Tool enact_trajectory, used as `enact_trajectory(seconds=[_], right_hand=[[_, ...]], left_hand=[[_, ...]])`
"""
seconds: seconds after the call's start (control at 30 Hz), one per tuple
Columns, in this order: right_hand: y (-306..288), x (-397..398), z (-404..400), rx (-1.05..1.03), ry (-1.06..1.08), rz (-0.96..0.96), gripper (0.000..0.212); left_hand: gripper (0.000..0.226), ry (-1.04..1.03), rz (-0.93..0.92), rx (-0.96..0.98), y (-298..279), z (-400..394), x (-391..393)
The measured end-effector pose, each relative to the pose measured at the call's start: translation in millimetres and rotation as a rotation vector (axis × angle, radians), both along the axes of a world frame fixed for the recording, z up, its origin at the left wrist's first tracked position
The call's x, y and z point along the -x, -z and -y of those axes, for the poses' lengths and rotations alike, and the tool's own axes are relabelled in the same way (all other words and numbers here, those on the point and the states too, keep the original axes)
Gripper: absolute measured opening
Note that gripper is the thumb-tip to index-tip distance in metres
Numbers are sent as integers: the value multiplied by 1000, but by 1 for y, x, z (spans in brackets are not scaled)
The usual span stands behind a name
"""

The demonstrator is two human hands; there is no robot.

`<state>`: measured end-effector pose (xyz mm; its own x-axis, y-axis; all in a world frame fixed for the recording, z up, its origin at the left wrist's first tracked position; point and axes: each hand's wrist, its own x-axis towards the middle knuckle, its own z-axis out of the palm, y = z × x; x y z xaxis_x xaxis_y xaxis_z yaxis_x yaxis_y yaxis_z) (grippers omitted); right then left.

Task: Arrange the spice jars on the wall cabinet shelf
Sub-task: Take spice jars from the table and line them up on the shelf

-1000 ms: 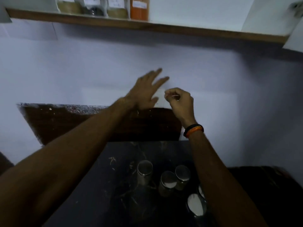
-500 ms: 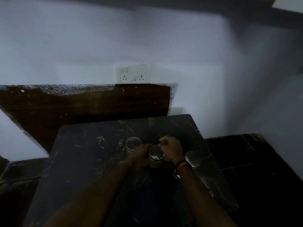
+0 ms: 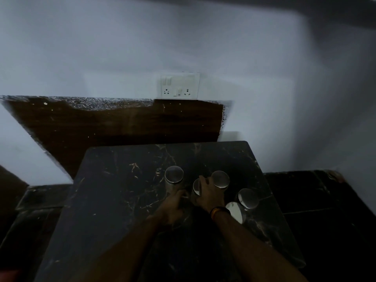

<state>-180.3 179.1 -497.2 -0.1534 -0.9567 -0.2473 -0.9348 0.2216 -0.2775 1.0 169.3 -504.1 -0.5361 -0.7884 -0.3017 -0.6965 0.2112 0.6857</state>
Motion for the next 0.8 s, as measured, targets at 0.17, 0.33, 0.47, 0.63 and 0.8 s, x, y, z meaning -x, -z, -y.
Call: enact_trajectory(seconds=[0.17, 0.33, 0.47, 0.63, 0.8], right_hand=[[0, -4, -2, 60, 17, -2, 79], [-17, -9, 5, 94, 78, 208, 68], [-41, -11, 7, 126, 134, 321, 84], [-79, -3, 4, 164, 61, 431, 94], [-110, -2, 3, 233, -1, 787, 85]], left_hand=[[56, -76, -62, -54, 0, -1, -5], [37, -259, -215, -135, 4, 1, -4], [22, -474, -374, -150, 4, -1, -4], [38, -704, -650, -388, -25, 2, 2], [49, -758, -1061, -991, -58, 1, 7]])
